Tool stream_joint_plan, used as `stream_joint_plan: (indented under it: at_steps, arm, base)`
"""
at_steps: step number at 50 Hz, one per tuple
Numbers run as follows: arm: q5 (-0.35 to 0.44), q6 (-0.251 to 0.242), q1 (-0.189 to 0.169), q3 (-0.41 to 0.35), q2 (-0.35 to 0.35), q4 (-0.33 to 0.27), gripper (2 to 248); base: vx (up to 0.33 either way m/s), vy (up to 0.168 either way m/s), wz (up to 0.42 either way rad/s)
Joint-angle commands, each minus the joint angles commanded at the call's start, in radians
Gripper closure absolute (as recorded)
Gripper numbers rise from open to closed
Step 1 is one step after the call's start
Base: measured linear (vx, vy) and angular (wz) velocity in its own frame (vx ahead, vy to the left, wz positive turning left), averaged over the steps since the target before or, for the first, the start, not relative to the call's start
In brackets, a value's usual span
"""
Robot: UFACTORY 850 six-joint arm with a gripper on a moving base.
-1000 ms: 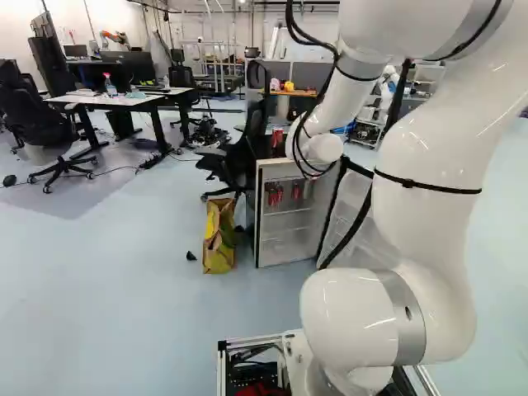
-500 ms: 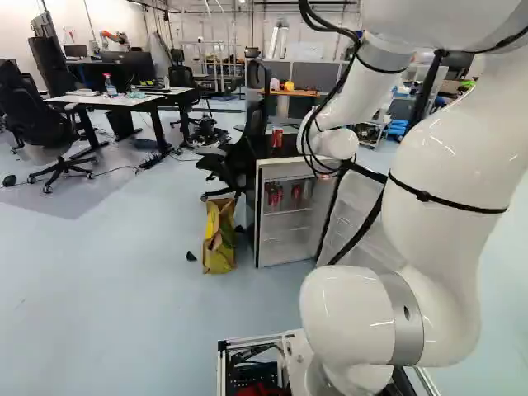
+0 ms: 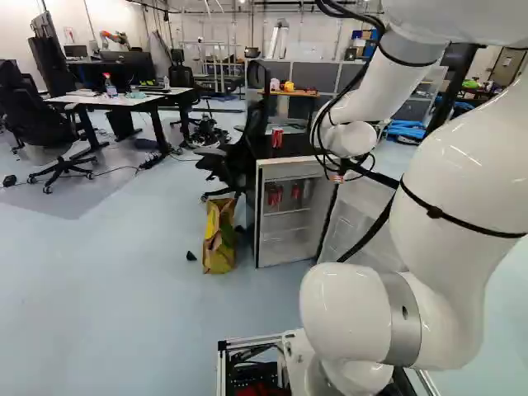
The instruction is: Grab a drink from the fridge
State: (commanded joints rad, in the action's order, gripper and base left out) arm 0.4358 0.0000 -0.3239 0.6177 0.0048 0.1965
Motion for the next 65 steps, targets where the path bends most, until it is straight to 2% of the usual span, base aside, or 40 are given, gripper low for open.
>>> stream_joint_plan:
  at_steps: [9, 33, 65]
  arm:
    - [-0.035, 0.000, -0.033, -0.014, 0.036, 0.012, 3]
    - [-0.036, 0.000, -0.122, -0.034, 0.116, 0.012, 3]
    - [-0.044, 0.000, -0.239, -0.003, 0.084, 0.012, 3]
  base:
    - [0.000, 0.000, 0.000]
    - [0.000, 0.000, 0.000]
    - [0.000, 0.000, 0.000]
